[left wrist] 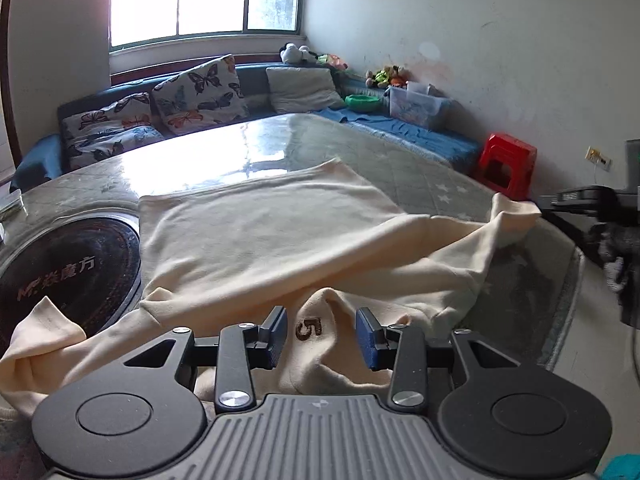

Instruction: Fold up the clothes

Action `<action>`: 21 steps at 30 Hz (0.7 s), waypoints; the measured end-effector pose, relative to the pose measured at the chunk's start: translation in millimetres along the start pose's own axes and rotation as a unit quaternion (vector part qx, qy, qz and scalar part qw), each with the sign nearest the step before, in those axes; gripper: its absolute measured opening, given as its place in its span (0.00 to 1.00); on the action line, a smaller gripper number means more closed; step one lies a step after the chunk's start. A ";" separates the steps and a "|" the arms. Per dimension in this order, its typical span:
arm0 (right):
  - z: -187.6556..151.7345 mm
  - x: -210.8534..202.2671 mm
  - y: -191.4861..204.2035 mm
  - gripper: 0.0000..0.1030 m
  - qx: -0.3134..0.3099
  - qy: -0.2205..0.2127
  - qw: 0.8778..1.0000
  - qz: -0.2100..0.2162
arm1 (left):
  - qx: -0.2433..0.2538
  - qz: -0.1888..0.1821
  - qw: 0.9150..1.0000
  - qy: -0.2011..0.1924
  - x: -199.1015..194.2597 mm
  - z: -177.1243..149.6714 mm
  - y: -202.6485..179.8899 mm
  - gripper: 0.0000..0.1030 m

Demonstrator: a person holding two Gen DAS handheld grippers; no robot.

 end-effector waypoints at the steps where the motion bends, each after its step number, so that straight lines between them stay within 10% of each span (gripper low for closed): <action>1: -3.7 -0.1 -2.4 0.05 -0.007 0.006 1.000 -0.004 | 0.000 0.002 1.000 0.003 4.0 -0.8 0.5 0.38; 6: -0.2 -13.3 20.4 0.11 -0.037 -0.002 0.999 0.040 | 0.009 0.017 1.000 0.008 14.3 -8.4 4.5 0.07; 17: 19.2 -51.7 86.6 0.34 -0.106 -0.040 0.980 0.164 | 0.071 -0.024 0.997 -0.011 -39.5 -36.1 -8.3 0.06; 21: 5.8 -52.9 149.0 0.34 -0.158 -0.011 0.953 0.257 | 0.081 -0.029 0.996 0.008 -33.3 -44.1 -10.9 0.08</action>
Point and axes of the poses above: each gripper's, at about its wrist camera, not at the fingertips, and x roughly the way its jaws point, y to its left, z to its top, the point moved 6 cm from there along x, roughly the way its jaws point, and after that the axes turned 7 degrees about -x, right-handed, at the moved point
